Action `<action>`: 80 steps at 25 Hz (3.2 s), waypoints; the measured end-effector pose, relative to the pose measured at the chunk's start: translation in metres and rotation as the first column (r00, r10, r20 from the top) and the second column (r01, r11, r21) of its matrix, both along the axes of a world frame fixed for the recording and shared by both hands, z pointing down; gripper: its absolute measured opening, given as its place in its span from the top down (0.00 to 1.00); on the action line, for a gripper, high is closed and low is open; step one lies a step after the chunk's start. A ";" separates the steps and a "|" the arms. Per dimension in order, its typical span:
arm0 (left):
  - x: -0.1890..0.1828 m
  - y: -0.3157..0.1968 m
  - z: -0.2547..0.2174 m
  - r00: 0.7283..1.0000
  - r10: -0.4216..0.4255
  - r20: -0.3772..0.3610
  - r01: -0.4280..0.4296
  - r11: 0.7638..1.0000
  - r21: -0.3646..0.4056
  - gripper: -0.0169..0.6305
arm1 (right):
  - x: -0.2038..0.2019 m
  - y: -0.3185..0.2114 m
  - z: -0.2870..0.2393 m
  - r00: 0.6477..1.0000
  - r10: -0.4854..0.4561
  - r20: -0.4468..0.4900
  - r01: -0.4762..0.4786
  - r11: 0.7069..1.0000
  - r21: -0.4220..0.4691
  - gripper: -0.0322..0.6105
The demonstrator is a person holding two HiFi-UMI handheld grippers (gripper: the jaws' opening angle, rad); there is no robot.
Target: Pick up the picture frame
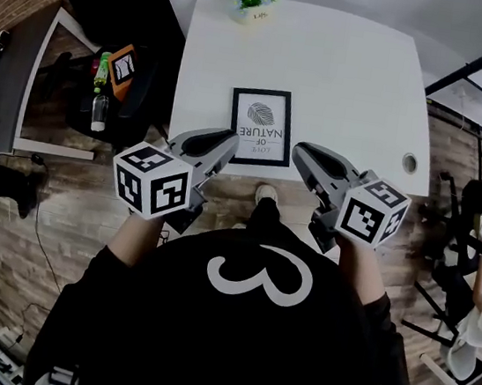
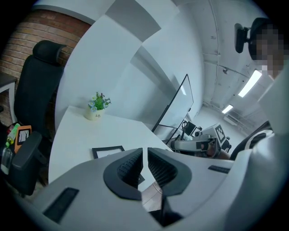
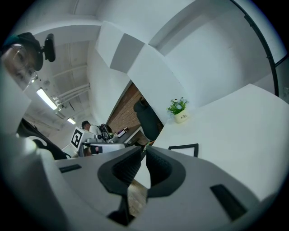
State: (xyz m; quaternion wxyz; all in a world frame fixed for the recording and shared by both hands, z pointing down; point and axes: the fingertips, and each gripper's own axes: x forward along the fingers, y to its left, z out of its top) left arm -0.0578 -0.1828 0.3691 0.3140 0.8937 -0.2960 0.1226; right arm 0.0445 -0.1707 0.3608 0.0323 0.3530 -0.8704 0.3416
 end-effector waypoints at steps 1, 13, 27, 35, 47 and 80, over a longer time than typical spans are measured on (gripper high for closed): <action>-0.001 -0.005 0.003 1.000 -0.007 0.004 0.007 1.000 -0.006 0.94 | 0.001 -0.005 0.003 1.000 -0.003 -0.005 0.003 1.000 -0.008 0.91; -0.011 -0.050 0.042 0.996 -0.080 0.041 0.084 0.992 -0.097 0.90 | 0.011 -0.054 0.047 0.996 -0.028 -0.081 0.020 0.996 -0.087 0.91; -0.013 -0.070 0.092 0.990 -0.112 0.091 0.130 0.967 -0.217 0.83 | 0.016 -0.076 0.115 0.977 -0.090 -0.195 0.044 0.972 -0.229 0.78; -0.015 -0.074 0.124 0.984 -0.106 0.142 0.142 0.952 -0.273 0.81 | 0.018 -0.086 0.152 0.965 -0.113 -0.236 0.034 0.949 -0.315 0.76; -0.016 -0.080 0.167 0.974 -0.088 0.207 0.155 0.930 -0.335 0.80 | 0.016 -0.091 0.190 0.946 -0.160 -0.282 0.042 0.922 -0.385 0.74; -0.016 -0.081 0.200 0.951 -0.093 0.296 0.192 0.926 -0.326 0.81 | 0.010 -0.089 0.212 0.885 -0.188 -0.425 0.027 0.934 -0.357 0.76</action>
